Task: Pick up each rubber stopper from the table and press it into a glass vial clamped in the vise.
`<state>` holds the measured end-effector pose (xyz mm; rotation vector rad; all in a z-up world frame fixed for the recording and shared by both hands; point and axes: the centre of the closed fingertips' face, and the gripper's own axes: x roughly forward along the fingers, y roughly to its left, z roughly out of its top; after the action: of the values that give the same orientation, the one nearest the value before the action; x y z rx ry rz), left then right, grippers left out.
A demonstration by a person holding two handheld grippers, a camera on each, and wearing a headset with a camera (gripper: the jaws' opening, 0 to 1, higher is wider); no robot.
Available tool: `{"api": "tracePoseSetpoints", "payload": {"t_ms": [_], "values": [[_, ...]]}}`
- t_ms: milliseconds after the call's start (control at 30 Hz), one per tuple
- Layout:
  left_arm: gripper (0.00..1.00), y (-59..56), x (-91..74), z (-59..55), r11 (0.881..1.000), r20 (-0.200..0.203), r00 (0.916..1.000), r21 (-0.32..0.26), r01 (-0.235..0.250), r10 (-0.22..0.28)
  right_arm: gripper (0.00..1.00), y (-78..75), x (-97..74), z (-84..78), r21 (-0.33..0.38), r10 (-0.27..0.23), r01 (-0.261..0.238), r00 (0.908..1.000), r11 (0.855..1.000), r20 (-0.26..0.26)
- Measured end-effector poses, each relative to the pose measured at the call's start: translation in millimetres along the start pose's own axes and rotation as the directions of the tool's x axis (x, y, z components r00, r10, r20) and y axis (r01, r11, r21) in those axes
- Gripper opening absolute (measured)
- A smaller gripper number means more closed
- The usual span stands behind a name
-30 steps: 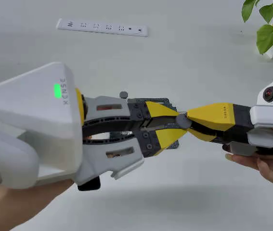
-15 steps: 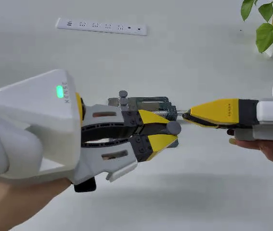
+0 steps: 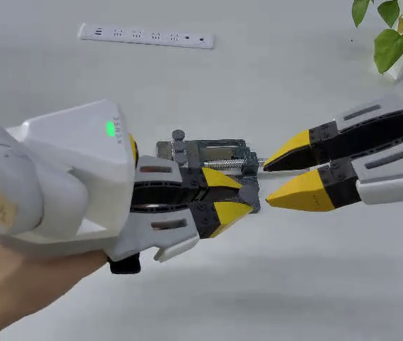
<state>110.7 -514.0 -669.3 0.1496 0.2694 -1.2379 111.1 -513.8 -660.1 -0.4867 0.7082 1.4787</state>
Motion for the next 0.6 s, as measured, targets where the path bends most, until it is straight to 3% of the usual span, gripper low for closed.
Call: {"api": "tracePoseSetpoints", "payload": {"t_ms": [100, 233, 333, 500, 600], "values": [[0.05, -2.7, 1.8, -1.4, 1.000, -0.011, 0.9999, 0.001, 0.010, -0.010, 0.16, 5.7, 1.8, -2.6, -0.099, 0.001, -0.009, 0.9969, 0.995, -0.078], [0.05, -5.3, 3.4, -4.0, 1.000, -0.026, 0.9994, -0.011, 0.024, -0.024, 0.14, 13.0, 5.3, -4.5, -0.168, 0.016, -0.038, 0.9909, 0.985, -0.134], [0.05, -5.6, 4.9, -5.3, 0.999, -0.039, 0.9989, -0.020, 0.026, -0.027, 0.14, 14.8, 7.9, -9.8, -0.242, 0.004, -0.051, 0.9811, 0.969, -0.193], [0.05, -6.6, 6.4, -5.1, 0.999, -0.043, 0.9984, -0.028, 0.036, -0.037, 0.13, 13.6, 12.2, -6.8, -0.279, 0.000, -0.062, 0.9764, 0.958, -0.216], [0.05, -7.4, 7.7, -4.1, 0.999, -0.044, 0.9980, -0.033, 0.044, -0.045, 0.12, 14.4, 12.6, -8.1, -0.322, 0.000, -0.082, 0.9692, 0.943, -0.246]]}}
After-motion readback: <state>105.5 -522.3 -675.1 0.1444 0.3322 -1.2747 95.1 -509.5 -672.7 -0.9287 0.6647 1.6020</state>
